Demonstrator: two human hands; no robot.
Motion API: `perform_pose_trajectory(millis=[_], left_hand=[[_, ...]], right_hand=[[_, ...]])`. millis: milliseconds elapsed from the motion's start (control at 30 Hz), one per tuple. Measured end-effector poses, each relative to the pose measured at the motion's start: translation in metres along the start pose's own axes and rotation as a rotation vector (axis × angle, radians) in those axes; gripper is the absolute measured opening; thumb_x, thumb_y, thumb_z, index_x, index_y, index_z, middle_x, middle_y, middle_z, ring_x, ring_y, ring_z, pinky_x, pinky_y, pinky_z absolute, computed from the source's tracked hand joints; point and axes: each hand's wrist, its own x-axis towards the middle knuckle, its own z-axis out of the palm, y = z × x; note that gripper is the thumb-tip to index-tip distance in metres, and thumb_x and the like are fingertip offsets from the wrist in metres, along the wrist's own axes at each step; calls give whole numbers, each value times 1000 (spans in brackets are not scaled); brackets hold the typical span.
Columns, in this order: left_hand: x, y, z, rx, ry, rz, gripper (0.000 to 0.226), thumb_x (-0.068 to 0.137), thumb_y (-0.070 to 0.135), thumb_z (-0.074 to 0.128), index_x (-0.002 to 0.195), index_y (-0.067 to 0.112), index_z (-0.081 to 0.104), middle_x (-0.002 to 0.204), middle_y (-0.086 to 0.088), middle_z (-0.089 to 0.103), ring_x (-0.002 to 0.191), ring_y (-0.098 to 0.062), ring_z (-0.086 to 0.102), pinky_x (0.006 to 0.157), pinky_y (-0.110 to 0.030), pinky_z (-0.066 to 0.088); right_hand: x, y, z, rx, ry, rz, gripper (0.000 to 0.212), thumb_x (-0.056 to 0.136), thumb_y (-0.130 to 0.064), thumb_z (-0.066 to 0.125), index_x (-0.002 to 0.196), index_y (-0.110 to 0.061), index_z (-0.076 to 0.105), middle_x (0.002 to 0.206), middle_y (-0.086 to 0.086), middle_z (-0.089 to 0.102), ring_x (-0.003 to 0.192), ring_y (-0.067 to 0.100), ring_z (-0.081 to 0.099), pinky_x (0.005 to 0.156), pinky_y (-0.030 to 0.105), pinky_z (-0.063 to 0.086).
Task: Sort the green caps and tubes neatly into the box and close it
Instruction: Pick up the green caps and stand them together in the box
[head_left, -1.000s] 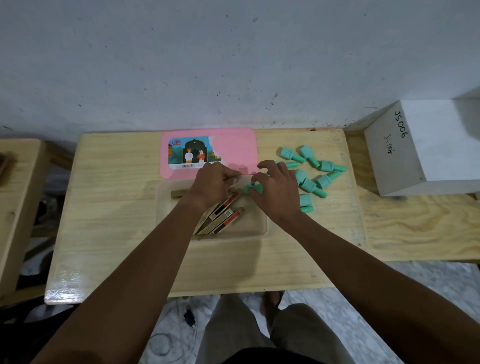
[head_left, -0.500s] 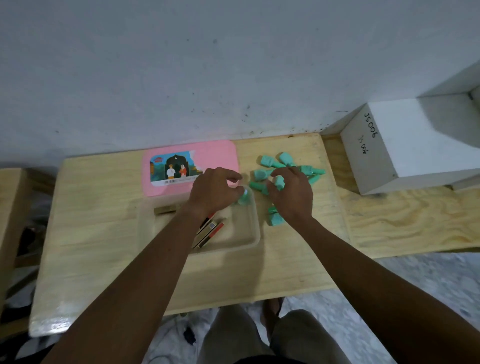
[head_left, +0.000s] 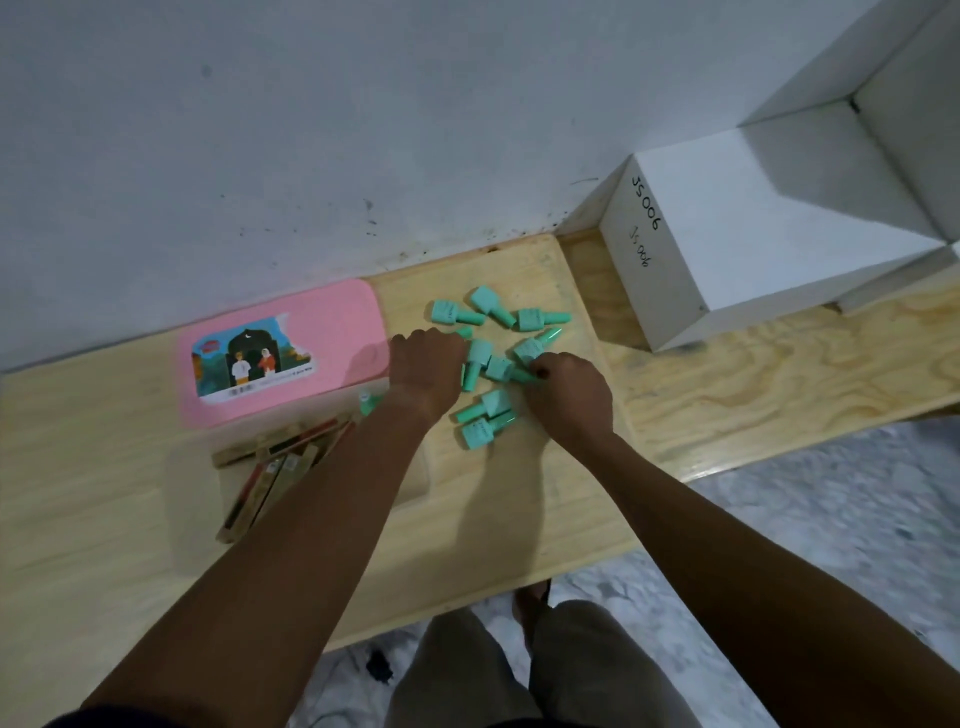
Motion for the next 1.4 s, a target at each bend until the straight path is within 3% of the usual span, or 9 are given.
perform_pose_trajectory(millis=[167, 267, 367, 500, 667, 767, 867, 1100, 1400], left_hand=[[7, -1, 0, 62, -19, 1, 24, 89, 11, 53, 109, 17, 63, 108, -9, 65, 101, -30, 64, 79, -35, 46], [8, -7, 0, 12, -67, 16, 28, 88, 9, 54, 114, 17, 61, 114, -11, 62, 103, -32, 62, 79, -36, 46], [8, -18, 3, -194, -88, 18, 27, 86, 5, 58, 109, 17, 64, 113, -12, 61, 99, -32, 61, 79, -37, 48], [1, -32, -5, -524, 4, 32, 29, 74, -1, 73, 96, 18, 71, 97, -7, 69, 87, -22, 66, 79, -36, 55], [-42, -48, -35, -936, 209, 1, 35, 64, -1, 84, 93, 16, 73, 83, -1, 73, 76, -9, 69, 76, -28, 58], [-79, -70, -50, -1118, 301, -73, 38, 61, 1, 87, 95, 12, 72, 83, -4, 73, 76, -14, 70, 72, -23, 58], [-112, -95, -52, -1168, 328, -149, 39, 59, -4, 86, 92, 9, 71, 80, -6, 73, 72, -12, 68, 68, -20, 57], [-131, -114, -5, -936, 305, -131, 28, 69, -7, 73, 87, 14, 73, 83, -2, 71, 73, -5, 65, 72, -17, 50], [-115, -99, 32, -809, 345, -76, 29, 74, 0, 68, 93, 20, 76, 88, 5, 76, 81, -9, 70, 81, -30, 56]], right_hand=[[0, 9, 7, 53, -66, -69, 20, 87, -25, 60, 103, -20, 71, 90, 7, 64, 84, 27, 61, 65, 34, 50], [-1, 10, -1, 227, -46, -18, 27, 86, -18, 61, 111, -23, 71, 103, 5, 72, 93, 25, 65, 81, 36, 53], [-2, 11, -12, 434, -3, 77, 25, 81, -20, 68, 106, -23, 73, 100, 1, 75, 90, 15, 69, 87, 38, 55], [-5, 6, -26, 642, 20, 94, 16, 77, -24, 73, 93, -28, 74, 89, -4, 75, 79, 11, 71, 78, 44, 59], [-18, -15, -54, 758, 78, 8, 15, 79, -18, 74, 91, -25, 72, 89, 0, 71, 76, 17, 71, 71, 46, 60], [-29, -41, -70, 799, 57, -112, 15, 79, -16, 75, 93, -21, 71, 90, 2, 71, 83, 16, 69, 73, 38, 59], [-39, -73, -75, 752, -34, -242, 16, 78, -13, 76, 91, -15, 67, 87, -1, 71, 79, 7, 69, 69, 21, 55], [-48, -114, -35, 344, -199, -532, 17, 77, -18, 73, 93, -25, 70, 87, -13, 71, 77, 2, 66, 77, 30, 54], [-38, -124, 0, -151, -68, -724, 19, 84, -21, 65, 101, -22, 73, 93, 2, 70, 87, 25, 52, 73, 42, 47]])
